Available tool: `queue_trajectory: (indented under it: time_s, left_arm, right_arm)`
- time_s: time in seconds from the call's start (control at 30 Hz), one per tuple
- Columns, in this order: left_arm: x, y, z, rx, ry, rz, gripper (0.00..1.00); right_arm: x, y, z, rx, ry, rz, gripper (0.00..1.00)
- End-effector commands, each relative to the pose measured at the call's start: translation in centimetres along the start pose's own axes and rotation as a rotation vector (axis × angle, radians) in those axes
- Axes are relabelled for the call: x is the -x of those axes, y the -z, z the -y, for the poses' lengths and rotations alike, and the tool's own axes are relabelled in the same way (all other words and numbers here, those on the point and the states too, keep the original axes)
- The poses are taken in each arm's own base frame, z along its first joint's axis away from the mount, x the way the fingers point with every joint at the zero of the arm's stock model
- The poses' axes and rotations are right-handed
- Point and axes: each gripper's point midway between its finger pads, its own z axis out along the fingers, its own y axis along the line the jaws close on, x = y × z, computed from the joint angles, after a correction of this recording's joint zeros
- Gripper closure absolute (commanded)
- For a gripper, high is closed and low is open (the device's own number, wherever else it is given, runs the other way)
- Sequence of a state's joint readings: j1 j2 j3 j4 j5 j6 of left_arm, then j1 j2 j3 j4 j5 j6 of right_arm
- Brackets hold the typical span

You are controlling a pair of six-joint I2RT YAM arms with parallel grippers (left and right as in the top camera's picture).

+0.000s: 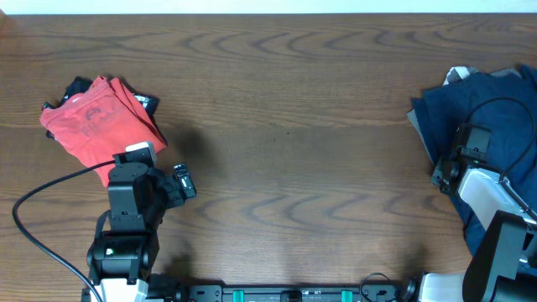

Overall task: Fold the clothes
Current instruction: 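Reach the right gripper into the navy clothing pile and grasp a garment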

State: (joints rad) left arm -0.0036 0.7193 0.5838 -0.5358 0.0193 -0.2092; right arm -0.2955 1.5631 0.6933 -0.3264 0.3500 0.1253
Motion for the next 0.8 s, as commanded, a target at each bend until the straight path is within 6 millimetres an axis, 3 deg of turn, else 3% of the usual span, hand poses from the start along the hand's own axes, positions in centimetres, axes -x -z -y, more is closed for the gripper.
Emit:
queue_trajectory:
  time_s: [0.0,0.2,0.43,0.63,0.77]
  left_arm:
    - [0.9,0.5,0.1,-0.002,0.006,0.021,0.02]
    - [0.9,0.5,0.1,-0.002,0.006,0.021,0.02]
    - [0.9,0.5,0.1,-0.002,0.006,0.021,0.02]
    - [0.9,0.5,0.1,-0.002,0.006,0.021,0.02]
    - [0.9,0.5,0.1,-0.002,0.006,0.021,0.02]
  right_arm:
    - [-0.1,-0.6,-0.2,0.007,-0.009,-0.013,0.51]
    - [-1.4,-2.0,-0.3,-0.018,0.011,-0.066,0.51]
    - [-1.0,-1.7,0.5,-0.055,0.007,-0.048,0.75]
    - [0.6,-0.4,0.8,-0.048,-0.016,0.013,0.96]
    - [1.6,0.7,1.0,-0.042,-0.034,0.058,0.9]
